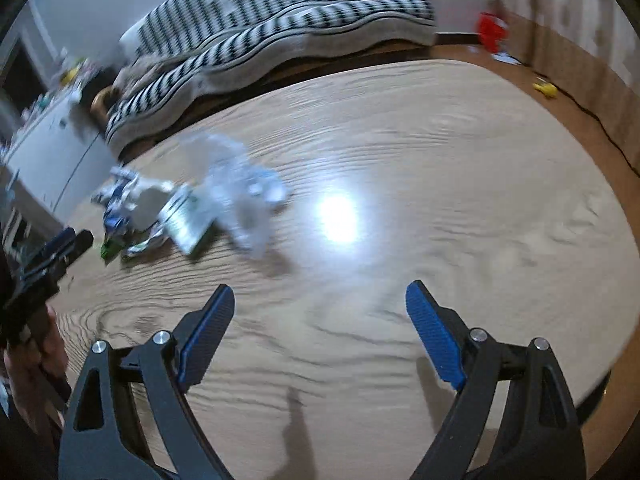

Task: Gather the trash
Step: 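Move both tools back over the table, then grasp the green toy car with the left tool while the right grasps the clear plastic bag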

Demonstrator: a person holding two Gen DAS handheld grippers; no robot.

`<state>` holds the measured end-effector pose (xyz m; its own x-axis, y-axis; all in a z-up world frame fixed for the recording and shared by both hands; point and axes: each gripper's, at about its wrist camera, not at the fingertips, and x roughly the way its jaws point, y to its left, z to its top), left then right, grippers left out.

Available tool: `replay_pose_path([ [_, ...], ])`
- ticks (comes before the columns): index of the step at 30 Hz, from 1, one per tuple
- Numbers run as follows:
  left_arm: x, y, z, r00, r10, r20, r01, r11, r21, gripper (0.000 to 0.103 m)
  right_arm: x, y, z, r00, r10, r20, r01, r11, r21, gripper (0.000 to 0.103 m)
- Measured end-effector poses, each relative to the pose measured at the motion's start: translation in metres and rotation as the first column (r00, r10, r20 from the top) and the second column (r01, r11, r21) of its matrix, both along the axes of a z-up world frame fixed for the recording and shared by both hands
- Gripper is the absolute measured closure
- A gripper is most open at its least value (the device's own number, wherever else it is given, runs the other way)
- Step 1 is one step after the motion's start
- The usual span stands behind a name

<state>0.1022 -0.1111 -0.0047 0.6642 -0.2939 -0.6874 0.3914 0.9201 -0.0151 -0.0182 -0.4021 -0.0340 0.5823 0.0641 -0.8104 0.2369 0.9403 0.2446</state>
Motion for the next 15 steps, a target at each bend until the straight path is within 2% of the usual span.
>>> replay_pose_path([
  [5,0.032,0.048,-0.036,0.995,-0.017,-0.094,0.019,1.0,0.021,0.009,0.034,0.044,-0.016,0.995,0.087,-0.047,-0.088,0.996,-0.033,0.018],
  [13,0.069,0.051,-0.067,0.988,-0.021,-0.156,0.036,0.995,0.092,0.009,0.062,0.064,-0.032,0.988,0.123,-0.091,-0.127,0.991,-0.039,0.018],
  [15,0.073,0.047,-0.065,0.988,-0.031,-0.149,0.044,0.995,0.091,0.01,0.066,0.065,-0.035,0.987,0.123,-0.1,-0.128,0.991,-0.04,0.018],
])
